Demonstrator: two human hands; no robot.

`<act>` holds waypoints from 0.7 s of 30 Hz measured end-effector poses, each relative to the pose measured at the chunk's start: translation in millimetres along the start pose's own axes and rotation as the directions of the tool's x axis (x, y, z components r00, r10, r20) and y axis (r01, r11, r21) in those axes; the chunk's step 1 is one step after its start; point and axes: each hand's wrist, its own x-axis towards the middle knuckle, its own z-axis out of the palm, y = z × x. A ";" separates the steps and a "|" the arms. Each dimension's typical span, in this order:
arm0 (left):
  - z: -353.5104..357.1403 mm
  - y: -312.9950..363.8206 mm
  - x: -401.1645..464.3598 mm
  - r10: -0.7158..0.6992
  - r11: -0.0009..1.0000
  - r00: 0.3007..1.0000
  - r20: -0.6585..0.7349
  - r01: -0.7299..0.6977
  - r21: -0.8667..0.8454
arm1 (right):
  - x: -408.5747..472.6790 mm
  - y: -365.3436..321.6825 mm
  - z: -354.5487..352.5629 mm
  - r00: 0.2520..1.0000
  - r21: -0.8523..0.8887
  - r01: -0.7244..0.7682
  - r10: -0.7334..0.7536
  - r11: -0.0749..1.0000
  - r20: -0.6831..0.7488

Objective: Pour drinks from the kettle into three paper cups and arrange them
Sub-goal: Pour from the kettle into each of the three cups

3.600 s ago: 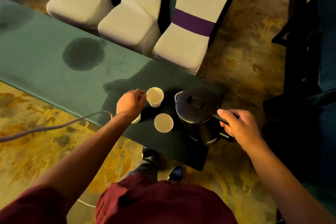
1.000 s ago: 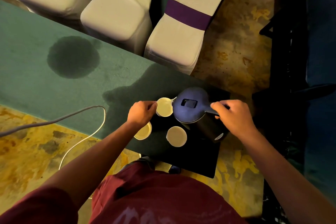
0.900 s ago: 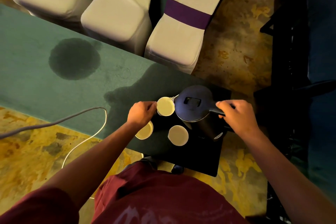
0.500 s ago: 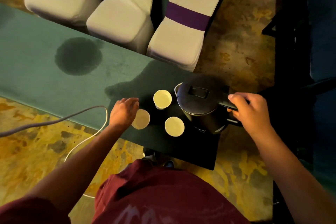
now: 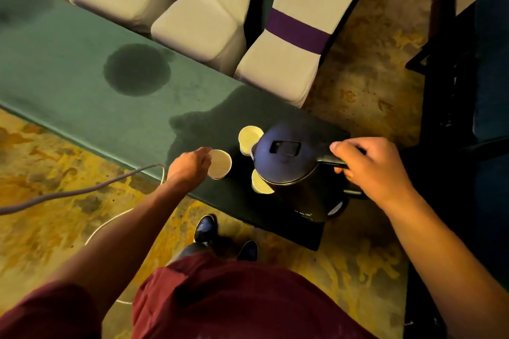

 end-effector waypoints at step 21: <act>-10.1 -16.6 12.8 0.176 0.967 0.981 0.084 -0.156 -0.201 | -10.1 -47.8 52.7 0.996 -0.187 -0.060 0.072 0.981 0.061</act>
